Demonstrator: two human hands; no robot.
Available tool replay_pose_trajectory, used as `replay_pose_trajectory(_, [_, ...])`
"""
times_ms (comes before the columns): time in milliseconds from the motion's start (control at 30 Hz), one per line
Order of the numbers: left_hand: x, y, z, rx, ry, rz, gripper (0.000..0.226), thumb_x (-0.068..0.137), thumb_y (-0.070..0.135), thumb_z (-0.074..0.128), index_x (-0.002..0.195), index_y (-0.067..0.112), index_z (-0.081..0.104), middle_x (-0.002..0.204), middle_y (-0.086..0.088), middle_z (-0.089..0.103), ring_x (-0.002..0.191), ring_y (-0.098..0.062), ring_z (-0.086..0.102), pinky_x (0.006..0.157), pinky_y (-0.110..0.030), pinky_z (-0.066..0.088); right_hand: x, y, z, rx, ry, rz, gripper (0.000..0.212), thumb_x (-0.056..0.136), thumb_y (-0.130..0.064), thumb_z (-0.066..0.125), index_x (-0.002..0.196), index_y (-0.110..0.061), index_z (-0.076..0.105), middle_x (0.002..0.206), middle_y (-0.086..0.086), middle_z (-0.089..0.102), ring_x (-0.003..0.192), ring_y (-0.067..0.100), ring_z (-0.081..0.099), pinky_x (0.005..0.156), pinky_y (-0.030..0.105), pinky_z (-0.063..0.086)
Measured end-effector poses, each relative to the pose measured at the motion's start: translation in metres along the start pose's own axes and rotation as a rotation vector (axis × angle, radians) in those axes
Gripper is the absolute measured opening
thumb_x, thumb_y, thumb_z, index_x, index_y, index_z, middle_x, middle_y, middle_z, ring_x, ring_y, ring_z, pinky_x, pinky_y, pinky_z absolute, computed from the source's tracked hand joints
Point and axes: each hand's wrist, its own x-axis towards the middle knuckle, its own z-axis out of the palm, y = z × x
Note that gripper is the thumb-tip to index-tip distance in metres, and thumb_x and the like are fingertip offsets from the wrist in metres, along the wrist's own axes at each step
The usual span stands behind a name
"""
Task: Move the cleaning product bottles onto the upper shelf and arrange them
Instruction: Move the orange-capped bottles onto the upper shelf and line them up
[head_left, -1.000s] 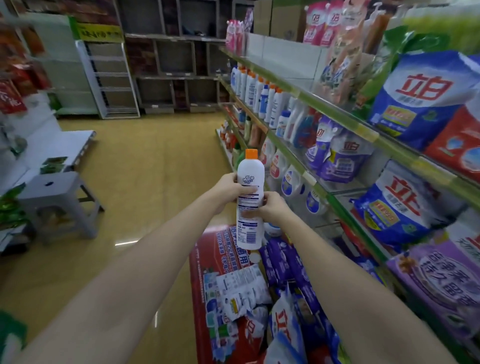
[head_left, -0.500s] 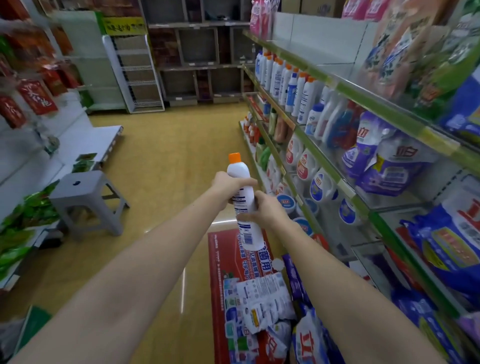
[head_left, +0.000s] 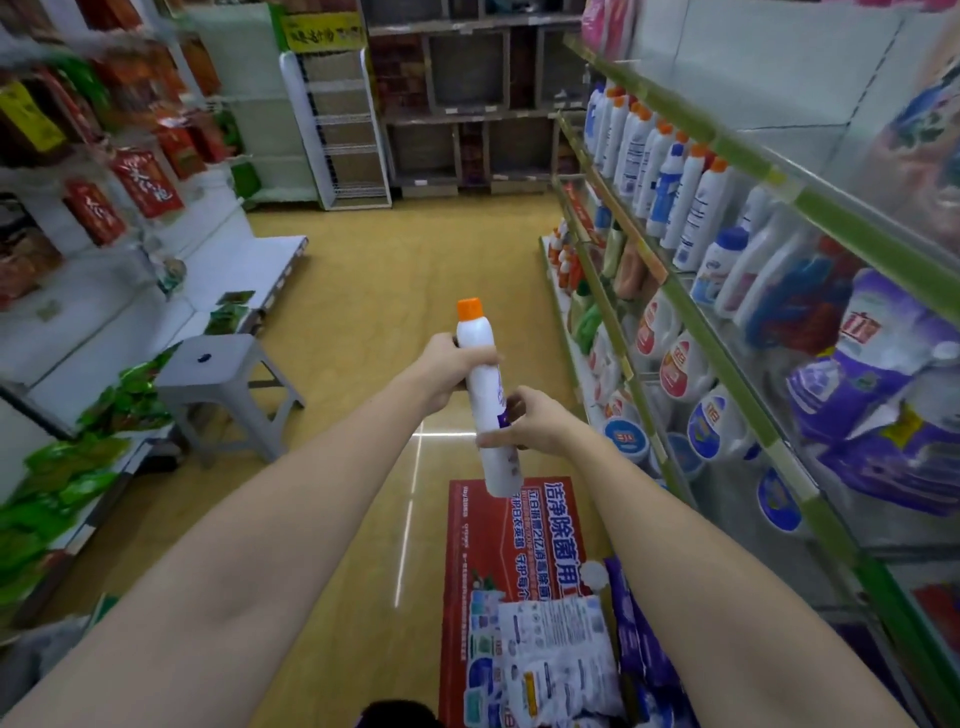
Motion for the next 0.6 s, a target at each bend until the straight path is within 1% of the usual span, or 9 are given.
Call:
replay_pose_trajectory(100, [0.032, 0.004, -0.006, -0.051, -0.007, -0.004, 0.036, 0.078, 0.006, 0.081, 0.107, -0.004, 0.063, 0.090, -0.014, 0.071, 0.078, -0.027, 0.070, 0.067, -0.034, 0.056, 0.028, -0.007, -0.006, 0.056, -0.055, 0.002, 0.073, 0.064, -0.042, 0.094, 0.122, -0.019, 0.055, 0.110, -0.002, 0.067, 0.100, 0.016, 0.067, 0.092, 0.044, 0.059])
replay_pose_trajectory(267, [0.097, 0.012, -0.024, -0.137, -0.057, 0.038, 0.045, 0.077, 0.011, 0.084, 0.112, -0.009, 0.065, 0.094, -0.019, 0.073, 0.083, -0.030, 0.070, 0.075, -0.039, 0.058, 0.086, -0.025, -0.023, 0.082, -0.077, -0.009, 0.070, 0.065, -0.040, 0.094, 0.122, -0.022, 0.058, 0.111, -0.003, 0.069, 0.101, 0.015, 0.067, 0.093, 0.040, 0.058])
replay_pose_trajectory(300, [0.111, 0.015, -0.029, -0.153, -0.076, 0.048, 0.049, 0.075, 0.012, 0.085, 0.114, -0.010, 0.064, 0.097, -0.021, 0.073, 0.084, -0.031, 0.070, 0.075, -0.039, 0.058, 0.098, -0.030, -0.028, 0.088, -0.072, -0.007, 0.068, 0.067, -0.037, 0.094, 0.122, -0.021, 0.058, 0.110, -0.002, 0.069, 0.101, 0.016, 0.067, 0.090, 0.038, 0.059])
replay_pose_trajectory(367, [0.141, 0.022, -0.037, -0.165, -0.109, 0.064, 0.058, 0.071, 0.016, 0.088, 0.117, -0.010, 0.063, 0.105, -0.025, 0.072, 0.086, -0.032, 0.071, 0.075, -0.039, 0.058, 0.124, -0.043, -0.036, 0.088, -0.058, 0.002, 0.061, 0.068, -0.032, 0.094, 0.118, -0.019, 0.060, 0.106, 0.000, 0.070, 0.097, 0.017, 0.068, 0.080, 0.033, 0.060])
replay_pose_trajectory(433, [0.169, 0.033, -0.046, -0.171, -0.130, 0.070, 0.059, 0.070, 0.015, 0.089, 0.118, -0.008, 0.063, 0.108, -0.025, 0.072, 0.087, -0.032, 0.072, 0.075, -0.039, 0.059, 0.152, -0.058, -0.043, 0.067, -0.048, 0.012, 0.053, 0.067, -0.031, 0.094, 0.108, -0.021, 0.063, 0.101, -0.001, 0.071, 0.093, 0.017, 0.069, 0.068, 0.029, 0.057])
replay_pose_trajectory(467, [0.184, 0.039, -0.051, -0.176, -0.135, 0.071, 0.058, 0.071, 0.015, 0.089, 0.118, -0.007, 0.063, 0.108, -0.025, 0.072, 0.087, -0.032, 0.072, 0.076, -0.040, 0.060, 0.166, -0.065, -0.047, 0.051, -0.045, 0.013, 0.052, 0.065, -0.032, 0.095, 0.105, -0.022, 0.063, 0.100, -0.001, 0.072, 0.093, 0.017, 0.069, 0.065, 0.028, 0.057])
replay_pose_trajectory(500, [0.199, 0.044, -0.056, -0.181, -0.137, 0.071, 0.058, 0.071, 0.015, 0.089, 0.118, -0.007, 0.063, 0.107, -0.024, 0.072, 0.087, -0.032, 0.072, 0.077, -0.042, 0.060, 0.182, -0.072, -0.050, 0.038, -0.041, 0.017, 0.052, 0.064, -0.034, 0.095, 0.104, -0.023, 0.064, 0.100, -0.001, 0.073, 0.093, 0.018, 0.070, 0.066, 0.029, 0.058])
replay_pose_trajectory(600, [0.247, 0.059, -0.073, -0.171, -0.123, 0.087, 0.054, 0.073, 0.018, 0.089, 0.115, -0.004, 0.064, 0.101, -0.020, 0.074, 0.088, -0.032, 0.072, 0.078, -0.043, 0.061, 0.230, -0.088, -0.060, 0.030, 0.008, 0.025, 0.058, 0.058, -0.039, 0.096, 0.105, -0.025, 0.065, 0.101, -0.002, 0.074, 0.094, 0.019, 0.070, 0.072, 0.035, 0.062])
